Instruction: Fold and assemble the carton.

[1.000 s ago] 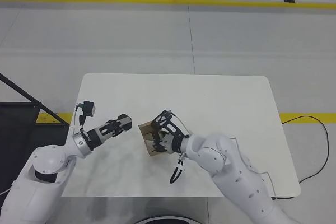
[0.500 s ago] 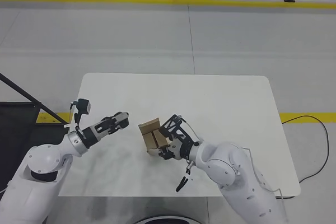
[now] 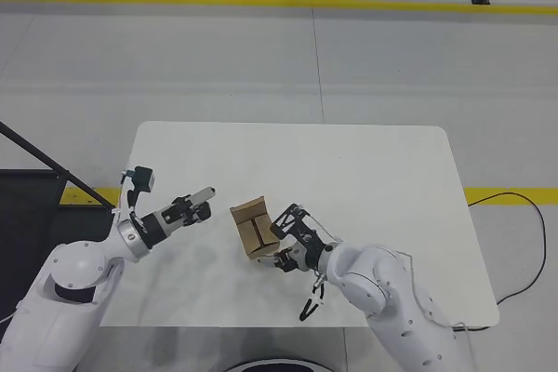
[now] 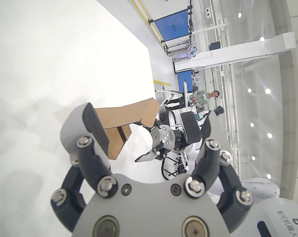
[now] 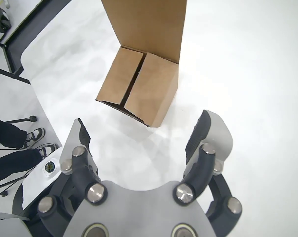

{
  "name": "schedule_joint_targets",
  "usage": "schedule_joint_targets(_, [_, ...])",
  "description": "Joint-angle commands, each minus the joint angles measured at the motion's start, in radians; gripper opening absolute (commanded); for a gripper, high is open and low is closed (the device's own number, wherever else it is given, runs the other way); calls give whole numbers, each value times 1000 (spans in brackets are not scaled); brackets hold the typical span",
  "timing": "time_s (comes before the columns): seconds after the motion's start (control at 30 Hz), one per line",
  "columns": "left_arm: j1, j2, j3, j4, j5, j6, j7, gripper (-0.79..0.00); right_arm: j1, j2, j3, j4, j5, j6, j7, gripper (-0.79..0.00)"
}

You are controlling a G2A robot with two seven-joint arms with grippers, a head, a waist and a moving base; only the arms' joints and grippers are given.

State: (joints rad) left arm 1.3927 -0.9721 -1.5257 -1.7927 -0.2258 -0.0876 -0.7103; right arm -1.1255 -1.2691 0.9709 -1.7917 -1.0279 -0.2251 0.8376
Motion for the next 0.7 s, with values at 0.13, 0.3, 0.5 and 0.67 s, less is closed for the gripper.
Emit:
schedule_joint_targets(0.13, [-32,-3,21,33,7,13,-9,0,6,-2,-14,45,-47,26,-5,0])
schedule_joint_targets(0.3, [-36,-3,21,35,7,14,-8,0,33,-9,-21,83,-52,78,-1,0])
schedule_joint_targets(0.5, [-27,-3,14,27,6,12,-6,0,70,-21,-40,117,-51,113,4,0])
schedule_joint_targets(0.67, [-19,-3,7,22,6,14,-5,0,91,-26,-36,138,-35,125,2,0])
